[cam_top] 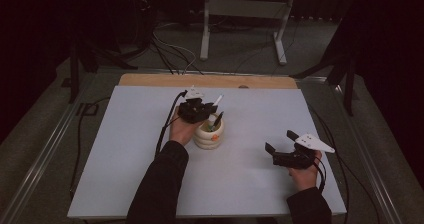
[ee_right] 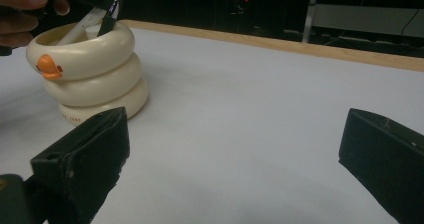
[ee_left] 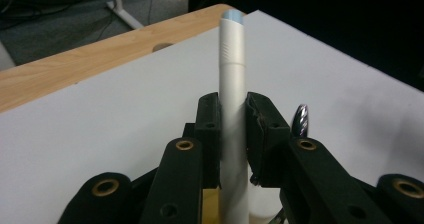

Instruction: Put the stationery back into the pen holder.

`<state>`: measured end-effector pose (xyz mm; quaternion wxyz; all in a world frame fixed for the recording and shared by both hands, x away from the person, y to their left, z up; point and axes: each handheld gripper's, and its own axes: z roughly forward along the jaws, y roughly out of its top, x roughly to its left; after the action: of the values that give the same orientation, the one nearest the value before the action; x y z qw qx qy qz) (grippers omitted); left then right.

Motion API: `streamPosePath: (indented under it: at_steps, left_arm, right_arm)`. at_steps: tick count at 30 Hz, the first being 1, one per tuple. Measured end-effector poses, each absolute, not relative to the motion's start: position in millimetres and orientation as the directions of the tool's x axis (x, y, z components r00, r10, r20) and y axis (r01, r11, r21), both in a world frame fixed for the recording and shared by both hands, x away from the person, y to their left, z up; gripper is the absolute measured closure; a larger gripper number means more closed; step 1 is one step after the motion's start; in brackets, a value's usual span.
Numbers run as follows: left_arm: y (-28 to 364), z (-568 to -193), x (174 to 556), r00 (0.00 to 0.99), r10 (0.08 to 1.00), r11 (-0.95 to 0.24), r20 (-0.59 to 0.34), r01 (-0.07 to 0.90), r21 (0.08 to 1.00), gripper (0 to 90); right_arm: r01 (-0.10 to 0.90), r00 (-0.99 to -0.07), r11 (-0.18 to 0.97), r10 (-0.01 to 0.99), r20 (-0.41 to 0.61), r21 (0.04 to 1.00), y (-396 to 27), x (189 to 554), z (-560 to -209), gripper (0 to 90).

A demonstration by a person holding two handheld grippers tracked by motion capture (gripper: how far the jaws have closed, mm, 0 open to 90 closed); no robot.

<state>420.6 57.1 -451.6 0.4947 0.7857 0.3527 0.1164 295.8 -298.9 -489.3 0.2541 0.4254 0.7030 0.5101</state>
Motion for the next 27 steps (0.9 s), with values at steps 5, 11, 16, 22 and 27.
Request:
streamPosePath:
  at_steps: [5,11,16,22,27]
  left_arm:
    - [71.2,-455.1,416.0,0.716,0.677,-0.249,-0.173,0.443,0.861,77.8]
    - [74.6,-455.9,409.4,0.722,0.677,-0.280,-0.143,0.432,0.857,77.7]
    - [75.4,-455.3,401.1,0.733,0.671,-0.320,-0.110,0.420,0.849,78.2]
    - [80.1,-455.5,395.6,0.738,0.665,-0.334,-0.117,0.434,0.837,78.9]
    - [80.0,-453.2,395.0,0.735,0.668,-0.348,-0.119,0.449,0.823,79.9]
  right_arm:
    - [0.340,-0.509,0.118,0.857,0.077,0.933,-298.7,295.8,-489.5,0.0]
    - [0.341,-0.511,0.124,0.856,0.073,0.932,-297.0,295.7,-489.9,0.0]
    - [0.343,-0.509,0.121,0.858,0.076,0.932,-298.3,295.5,-489.8,0.0]
    - [0.340,-0.511,0.125,0.857,0.071,0.932,-297.6,295.2,-489.7,0.0]
    - [0.343,-0.510,0.126,0.857,0.072,0.931,-297.2,295.6,-490.2,0.0]
